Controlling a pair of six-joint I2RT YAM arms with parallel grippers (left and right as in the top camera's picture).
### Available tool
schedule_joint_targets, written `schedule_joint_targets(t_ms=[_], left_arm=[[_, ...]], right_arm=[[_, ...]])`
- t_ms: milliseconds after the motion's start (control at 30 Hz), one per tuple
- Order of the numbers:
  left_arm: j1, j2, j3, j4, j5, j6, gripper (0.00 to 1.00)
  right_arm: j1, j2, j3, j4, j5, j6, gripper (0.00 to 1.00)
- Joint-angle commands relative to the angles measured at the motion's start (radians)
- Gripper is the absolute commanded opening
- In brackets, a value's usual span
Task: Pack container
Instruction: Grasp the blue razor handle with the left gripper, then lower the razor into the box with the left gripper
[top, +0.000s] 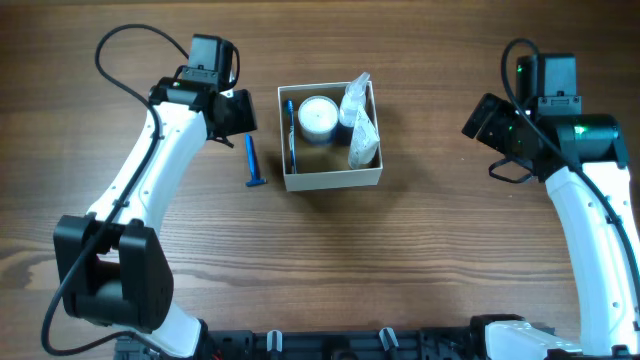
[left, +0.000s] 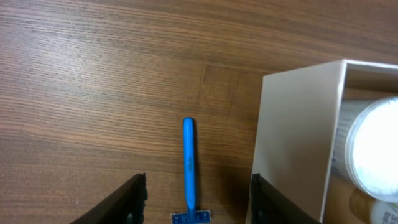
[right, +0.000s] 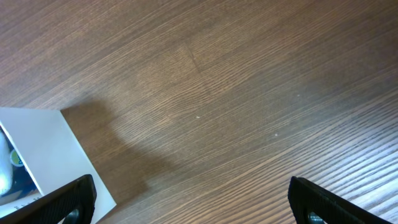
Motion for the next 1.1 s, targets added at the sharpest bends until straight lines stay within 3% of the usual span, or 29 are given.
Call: schedule_joint_targets(t_ms=[0, 400, 467, 567, 633, 667, 933, 1067], left_arm=[[0.002, 0.047, -0.061, 0.009, -0.007, -0.018, 0.51], [0.002, 0.249, -0.084, 0.064, 0.055, -0.058, 0.36], [0.002, 0.249, -0.084, 0.061, 0.055, -0.058, 0.26], [0.002, 0.249, -0.100, 0.050, 0.055, -0.054, 0.25], [0.002, 0.249, -0.110, 0.045, 0.055, -0.054, 0.08], [0.002, 0.247, -0.109, 0.041, 0.055, -0.055, 0.05], [-0.049, 0.013, 0.086, -0.195, 0.055, -0.054, 0.04], [-0.190, -0.112, 0.096, -0.096, 0.031, -0.050, 0.04]], right_arm=[[-0.003, 0.006, 0.012, 0.000, 0.014, 0.015, 1.00], [-0.003, 0.006, 0.012, 0.000, 0.014, 0.015, 1.00], [-0.003, 0.006, 0.012, 0.000, 0.014, 0.015, 1.00], [-0.003, 0.006, 0.012, 0.000, 0.014, 0.015, 1.00], [-0.003, 0.006, 0.012, 0.000, 0.014, 0.015, 1.00], [-0.003, 0.006, 0.012, 0.000, 0.014, 0.015, 1.00], [-0.003, 0.006, 0.012, 0.000, 0.014, 0.015, 1.00], [-0.003, 0.006, 0.012, 0.000, 0.014, 0.015, 1.00]])
